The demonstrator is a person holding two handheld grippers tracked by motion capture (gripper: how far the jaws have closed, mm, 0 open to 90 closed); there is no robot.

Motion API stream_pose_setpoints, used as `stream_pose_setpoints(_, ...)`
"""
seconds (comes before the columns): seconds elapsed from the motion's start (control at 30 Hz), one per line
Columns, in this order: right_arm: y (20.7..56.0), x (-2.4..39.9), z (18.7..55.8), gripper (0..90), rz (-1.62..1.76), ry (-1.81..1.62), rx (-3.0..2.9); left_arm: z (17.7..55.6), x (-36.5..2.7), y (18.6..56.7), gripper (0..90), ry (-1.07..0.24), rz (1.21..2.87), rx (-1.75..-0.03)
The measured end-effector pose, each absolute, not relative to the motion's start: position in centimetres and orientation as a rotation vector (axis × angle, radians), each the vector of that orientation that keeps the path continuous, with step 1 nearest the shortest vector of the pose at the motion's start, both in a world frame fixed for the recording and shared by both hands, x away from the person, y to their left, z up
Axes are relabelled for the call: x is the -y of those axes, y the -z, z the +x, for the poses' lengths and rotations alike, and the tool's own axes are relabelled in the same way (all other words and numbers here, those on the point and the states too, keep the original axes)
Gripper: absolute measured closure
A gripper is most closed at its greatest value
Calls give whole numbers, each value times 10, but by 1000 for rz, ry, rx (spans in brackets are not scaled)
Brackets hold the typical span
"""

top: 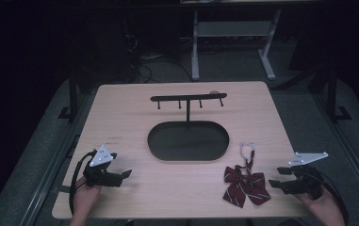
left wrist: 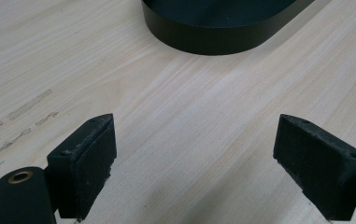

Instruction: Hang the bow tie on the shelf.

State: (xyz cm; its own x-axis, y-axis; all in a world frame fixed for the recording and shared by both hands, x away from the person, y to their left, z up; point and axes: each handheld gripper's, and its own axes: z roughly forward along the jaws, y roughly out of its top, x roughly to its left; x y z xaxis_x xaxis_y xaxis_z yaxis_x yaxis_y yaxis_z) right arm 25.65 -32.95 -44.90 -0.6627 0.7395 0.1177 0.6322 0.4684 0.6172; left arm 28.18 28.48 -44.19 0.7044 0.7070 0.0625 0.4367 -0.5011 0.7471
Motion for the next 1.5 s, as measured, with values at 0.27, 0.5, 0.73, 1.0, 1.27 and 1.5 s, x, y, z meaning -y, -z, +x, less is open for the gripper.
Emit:
stream_pose_setpoints(0.27,451,328,257,340,1204,-980,-2551,282,-285,442,132,-473,2182,-858)
stream_pose_setpoints(0.5,446,323,259,313,1192,-986,-2558,281,-285,442,132,-478,2182,-848)
stream_pose_setpoints(0.73,440,317,263,286,1197,-1008,-2584,280,-285,442,132,-474,2186,-850)
stream_pose_setpoints(1.0,429,307,269,244,1168,-1031,-2602,279,-284,441,132,-486,2181,-842)
stream_pose_setpoints(1.27,419,301,277,244,1156,-1012,-2622,279,-286,441,132,-484,2180,-852)
stream_pose_setpoints(1.5,412,296,285,253,1147,-994,-2651,278,-286,441,132,-486,2179,-853)
